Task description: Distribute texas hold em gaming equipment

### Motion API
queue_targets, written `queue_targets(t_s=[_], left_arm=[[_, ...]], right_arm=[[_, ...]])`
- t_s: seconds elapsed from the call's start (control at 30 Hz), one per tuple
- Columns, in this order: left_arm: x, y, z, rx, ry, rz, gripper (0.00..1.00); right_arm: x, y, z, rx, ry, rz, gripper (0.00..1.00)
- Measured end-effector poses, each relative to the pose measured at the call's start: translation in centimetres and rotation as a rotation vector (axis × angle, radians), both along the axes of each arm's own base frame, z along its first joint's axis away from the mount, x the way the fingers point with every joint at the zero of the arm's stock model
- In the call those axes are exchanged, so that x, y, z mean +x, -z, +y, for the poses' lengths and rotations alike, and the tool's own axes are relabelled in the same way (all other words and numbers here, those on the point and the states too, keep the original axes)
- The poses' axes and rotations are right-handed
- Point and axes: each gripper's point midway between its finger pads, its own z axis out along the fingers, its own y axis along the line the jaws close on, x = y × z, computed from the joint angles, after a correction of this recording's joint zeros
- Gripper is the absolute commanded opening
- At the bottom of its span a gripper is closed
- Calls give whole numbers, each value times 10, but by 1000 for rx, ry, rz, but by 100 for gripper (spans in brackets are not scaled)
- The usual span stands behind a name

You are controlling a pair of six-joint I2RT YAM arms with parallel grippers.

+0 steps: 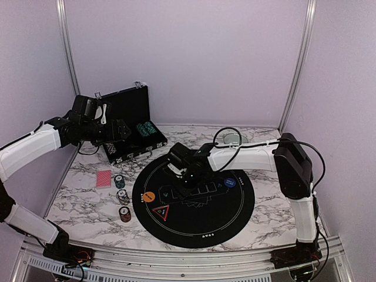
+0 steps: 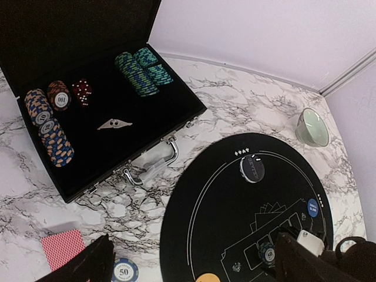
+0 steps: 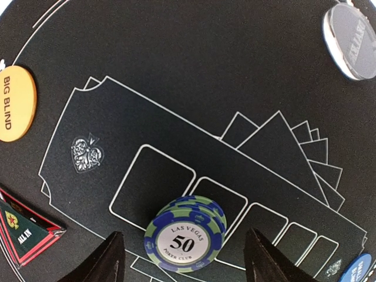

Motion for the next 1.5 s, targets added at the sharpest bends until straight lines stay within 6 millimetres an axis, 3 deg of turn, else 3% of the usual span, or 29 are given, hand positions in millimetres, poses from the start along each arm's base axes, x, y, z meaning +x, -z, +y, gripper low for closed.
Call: queue_targets(t_s=[1.13,1.5], left_arm=[[1,0,2,-7,0,3,96],[0,0,1,-11,6,5,96]], right_arm=[[1,17,-4,-10,15,26,60],[0,17,-3,-5,13,32,51]])
